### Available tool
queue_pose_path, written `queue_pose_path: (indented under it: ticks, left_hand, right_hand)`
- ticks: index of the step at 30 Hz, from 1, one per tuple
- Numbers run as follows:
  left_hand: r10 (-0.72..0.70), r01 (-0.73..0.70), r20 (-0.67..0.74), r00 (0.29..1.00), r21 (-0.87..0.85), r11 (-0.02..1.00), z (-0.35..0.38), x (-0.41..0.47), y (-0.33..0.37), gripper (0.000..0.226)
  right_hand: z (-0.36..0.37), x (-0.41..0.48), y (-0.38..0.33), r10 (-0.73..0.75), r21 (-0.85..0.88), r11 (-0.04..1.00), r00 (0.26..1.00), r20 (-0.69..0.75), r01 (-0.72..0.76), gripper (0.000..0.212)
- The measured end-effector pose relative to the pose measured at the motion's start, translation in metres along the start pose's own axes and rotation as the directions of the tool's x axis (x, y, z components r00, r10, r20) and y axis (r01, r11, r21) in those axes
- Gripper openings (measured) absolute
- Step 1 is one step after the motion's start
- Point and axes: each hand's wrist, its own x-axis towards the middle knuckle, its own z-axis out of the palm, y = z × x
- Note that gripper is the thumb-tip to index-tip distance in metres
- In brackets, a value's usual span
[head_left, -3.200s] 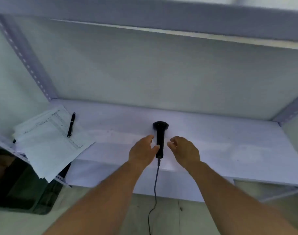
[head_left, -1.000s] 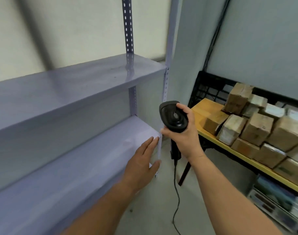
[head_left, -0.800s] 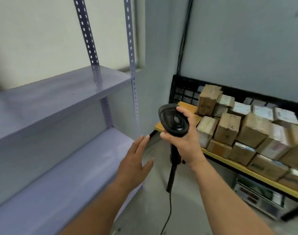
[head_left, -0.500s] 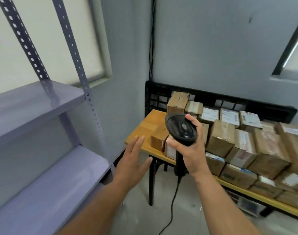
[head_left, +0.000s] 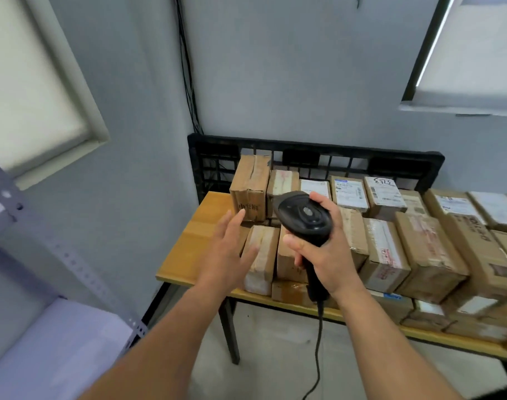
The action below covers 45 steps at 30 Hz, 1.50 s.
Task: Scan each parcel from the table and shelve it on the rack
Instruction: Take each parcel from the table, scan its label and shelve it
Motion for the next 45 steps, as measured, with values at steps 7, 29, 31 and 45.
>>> queue_pose_path:
  ticks: [7, 29, 31, 45]
  left_hand:
    - [-0.018, 0.016, 0.019, 1.0, 0.094, 0.995, -0.013, 0.086, -0.002, 0.075]
    - [-0.332, 0.194, 0.252, 0.909, 0.45, 0.872, 0.024, 0.222, -0.019, 0.077]
    - [-0.334, 0.21, 0.233, 0.913, 0.435, 0.876, 0.022, 0.219, -0.016, 0.081]
    - [-0.489, 0.481, 0.197, 0.85, 0.093, 0.872, -0.001, 0.202, -0.032, 0.104]
  right_hand:
    - [0.008, 0.038, 0.011, 0.043, -0.084, 0.995, 0.996, -0.076, -0.05, 0.077]
    - [-0.006, 0.079, 0.025, 0.157, -0.049, 0.983, 0.955, -0.253, -0.175, 0.075]
    - [-0.009, 0.078, 0.026, 0.161, -0.048, 0.983, 0.957, -0.241, -0.177, 0.075]
    - [-0.017, 0.063, 0.001, 0.133, -0.106, 0.982, 0.973, -0.187, -0.155, 0.077]
